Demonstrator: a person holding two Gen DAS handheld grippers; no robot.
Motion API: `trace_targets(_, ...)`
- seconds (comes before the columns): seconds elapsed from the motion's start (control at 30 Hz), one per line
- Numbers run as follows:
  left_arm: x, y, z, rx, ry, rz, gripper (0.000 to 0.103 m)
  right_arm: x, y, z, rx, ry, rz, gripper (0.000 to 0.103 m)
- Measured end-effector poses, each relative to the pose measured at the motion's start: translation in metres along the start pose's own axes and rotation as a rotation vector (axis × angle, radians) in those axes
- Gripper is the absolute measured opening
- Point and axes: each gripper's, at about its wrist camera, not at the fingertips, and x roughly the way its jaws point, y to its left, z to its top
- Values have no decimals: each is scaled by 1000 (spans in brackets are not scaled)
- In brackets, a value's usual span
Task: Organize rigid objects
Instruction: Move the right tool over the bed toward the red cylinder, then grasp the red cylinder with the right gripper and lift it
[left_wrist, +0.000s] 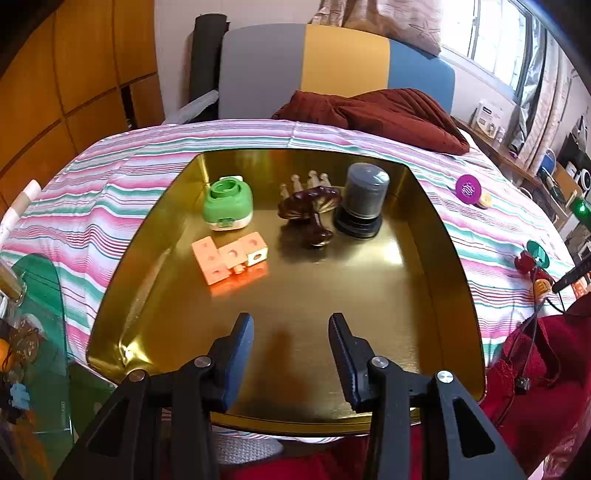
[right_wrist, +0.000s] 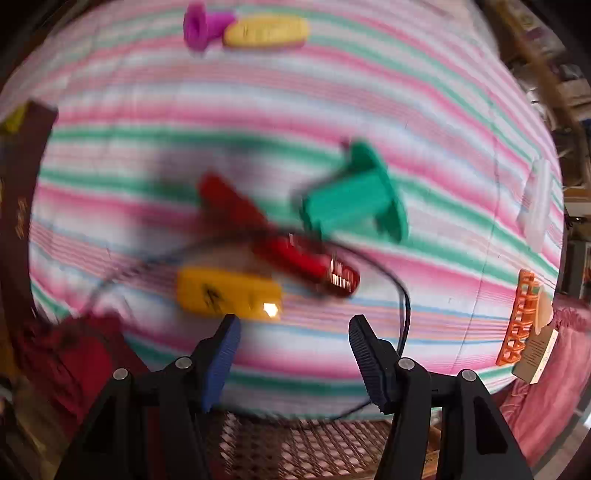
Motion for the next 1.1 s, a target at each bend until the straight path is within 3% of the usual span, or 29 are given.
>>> trace_targets(0.13, -3, -9, -3, 39, -1, -13, 43, 15, 2, 8, 25, 1, 41, 58)
trace_targets(0.17, -4, -10, -3, 44, -4, -11, 43, 18, 7, 14, 23, -4, 42, 54)
trace_targets(0.2, -6, -10, -3, 45, -7, -9, 43, 19, 15, 22, 13, -27, 44, 43)
trace_targets(0.23, -7, -9, -3, 41, -10, -7, 43, 16, 22, 28, 3, -60, 57, 38)
trace_targets(0.4, -8, -2, 0, 17, -6, 3, 43, -28, 64, 43, -46, -304, 149, 39)
trace_targets(0.5, -8, -3, 0, 18, -9, 6, 43, -44, 70, 26, -100, -305, 140, 59)
trace_targets(0.67, -7, -13, -2, 41, -3, -9, 43, -54, 19, -9, -63, -271, 62, 59)
trace_targets(0.83, -11, -27, -4, 78, -11, -28, 43, -68, -42, -43, 146, -346, 4, 59)
trace_targets(0.93, -12, -33, -4, 93, -11, -35, 43, -63, -51, -42, 246, -343, 47, 59)
trace_targets(1.1, -16, -38, -3, 95, -16, -30, 43, -30, -38, -27, 233, -246, 88, 59)
